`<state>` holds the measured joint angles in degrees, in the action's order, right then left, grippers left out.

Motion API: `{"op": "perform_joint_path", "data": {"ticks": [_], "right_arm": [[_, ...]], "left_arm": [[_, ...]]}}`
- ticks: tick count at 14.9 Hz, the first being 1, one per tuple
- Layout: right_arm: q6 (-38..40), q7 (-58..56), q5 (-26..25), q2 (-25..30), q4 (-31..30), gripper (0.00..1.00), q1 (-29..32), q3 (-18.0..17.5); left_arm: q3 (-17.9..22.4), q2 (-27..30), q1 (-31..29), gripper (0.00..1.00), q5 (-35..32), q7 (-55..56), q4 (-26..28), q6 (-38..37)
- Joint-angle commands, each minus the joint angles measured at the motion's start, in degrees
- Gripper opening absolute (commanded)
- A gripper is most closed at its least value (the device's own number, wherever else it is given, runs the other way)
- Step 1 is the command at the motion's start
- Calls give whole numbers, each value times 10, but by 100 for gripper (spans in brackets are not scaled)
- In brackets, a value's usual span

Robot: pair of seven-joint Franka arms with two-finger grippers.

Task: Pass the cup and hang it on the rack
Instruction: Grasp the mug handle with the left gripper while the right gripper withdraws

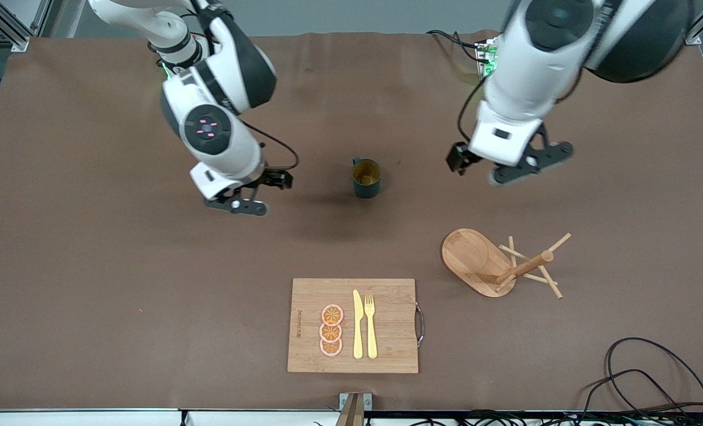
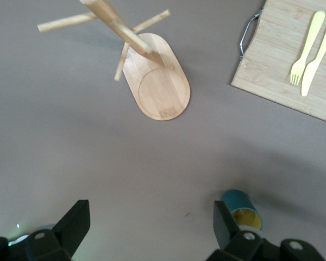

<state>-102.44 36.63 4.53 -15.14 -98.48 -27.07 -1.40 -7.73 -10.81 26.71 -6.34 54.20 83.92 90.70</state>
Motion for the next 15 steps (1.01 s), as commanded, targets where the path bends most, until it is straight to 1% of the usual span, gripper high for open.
{"op": "perform_joint_path", "data": {"ticks": [1, 4, 7, 9, 11, 12, 15], "right_arm": [[7, -51, 2, 56, -46, 100, 50, -8], [25, -121, -5, 71, -47, 100, 100, -8], [34, -185, -7, 84, -56, 100, 154, -8], [24, -199, -35, 92, -70, 100, 176, -9], [23, -254, -39, 95, -70, 100, 214, -9], [22, -271, -40, 96, -70, 100, 229, -9], [1, -311, -57, 109, -70, 100, 262, -9]], "left_arm": [[0, -20, 75, 100, -46, 94, -6, 10], [-1, -65, 161, 100, -100, 215, -7, 25], [0, -124, 239, 100, -158, 348, -10, 50], [0, -167, 285, 100, -216, 438, -10, 68], [0, -213, 318, 100, -276, 522, -10, 68], [0, -234, 340, 100, -296, 548, -10, 69], [0, -285, 374, 100, -352, 628, -10, 69]]}}
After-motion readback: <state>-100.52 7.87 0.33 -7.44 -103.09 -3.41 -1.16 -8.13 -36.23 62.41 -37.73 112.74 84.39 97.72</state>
